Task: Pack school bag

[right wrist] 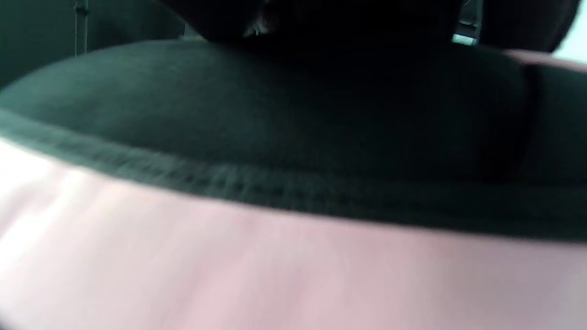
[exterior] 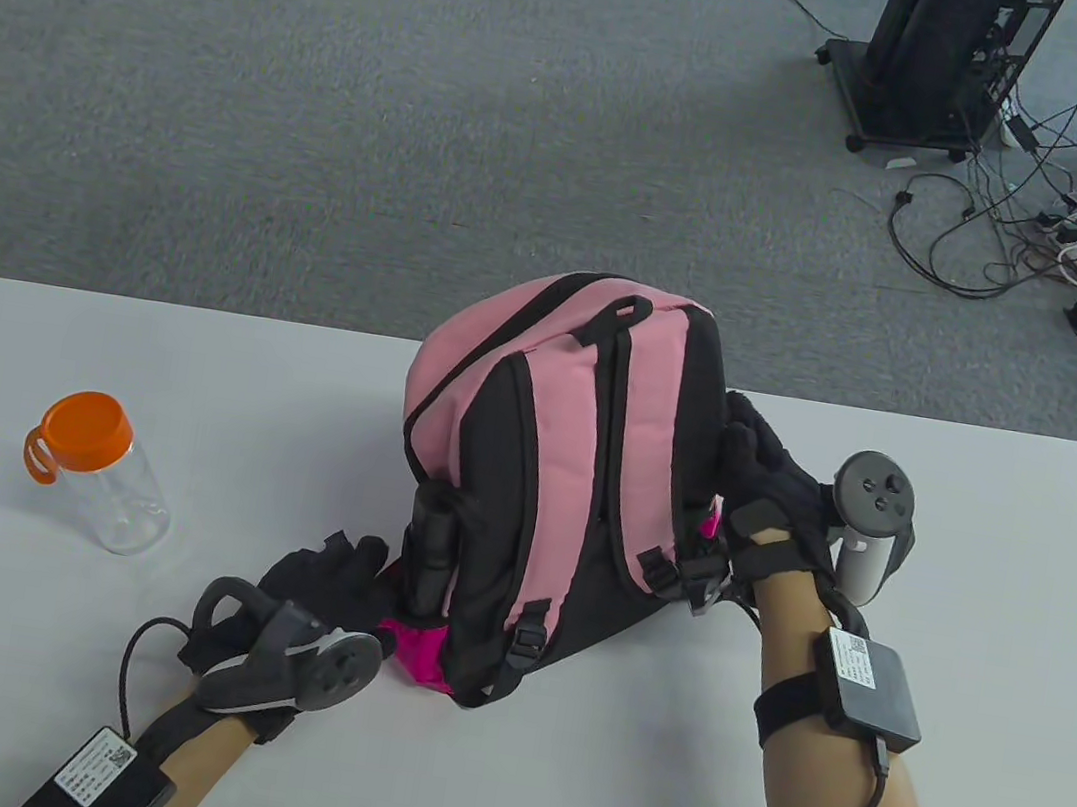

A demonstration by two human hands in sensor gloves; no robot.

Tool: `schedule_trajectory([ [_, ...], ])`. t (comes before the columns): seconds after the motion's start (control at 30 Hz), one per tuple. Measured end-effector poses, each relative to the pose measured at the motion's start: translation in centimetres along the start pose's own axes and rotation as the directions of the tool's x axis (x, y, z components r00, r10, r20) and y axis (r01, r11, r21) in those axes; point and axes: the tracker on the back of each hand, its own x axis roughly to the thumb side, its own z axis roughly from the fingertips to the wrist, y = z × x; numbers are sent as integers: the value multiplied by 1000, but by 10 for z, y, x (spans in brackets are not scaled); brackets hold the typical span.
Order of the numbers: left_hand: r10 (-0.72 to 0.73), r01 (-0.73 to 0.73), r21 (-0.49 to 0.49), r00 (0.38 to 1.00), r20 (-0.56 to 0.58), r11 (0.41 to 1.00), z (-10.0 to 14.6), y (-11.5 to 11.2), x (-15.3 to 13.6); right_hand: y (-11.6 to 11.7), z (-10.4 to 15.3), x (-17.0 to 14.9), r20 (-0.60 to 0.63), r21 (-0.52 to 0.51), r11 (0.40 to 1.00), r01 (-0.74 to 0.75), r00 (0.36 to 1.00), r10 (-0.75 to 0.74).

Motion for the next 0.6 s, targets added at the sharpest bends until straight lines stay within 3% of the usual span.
schedule_trajectory([
  [0.07,-30,31,111,1000,-8,993,8,14,5,-5,0,-1,4,17,999,-37,999,37],
  [0.13,-37,34,134,999,21,990,10,22,13,-8,1,-1,0,10,997,-75,997,75],
  [0.3,155,-137,-93,965,214,986,4,14,51,-8,5,2,1,54,993,-110,994,110],
  [0.37,267,-227,-186,935,231,956,-3,-1,71,-9,8,6,61,16,987,-160,985,159],
  [0.43,368,-324,-206,899,239,924,-9,-15,86,-9,12,8,68,22,985,-171,983,169],
  [0.5,427,-368,-258,874,232,893,-18,-24,101,-7,15,11,104,107,976,-192,978,181],
  [0.6,389,-337,-230,888,243,913,-28,-25,112,-5,16,12,111,267,948,-172,983,147],
])
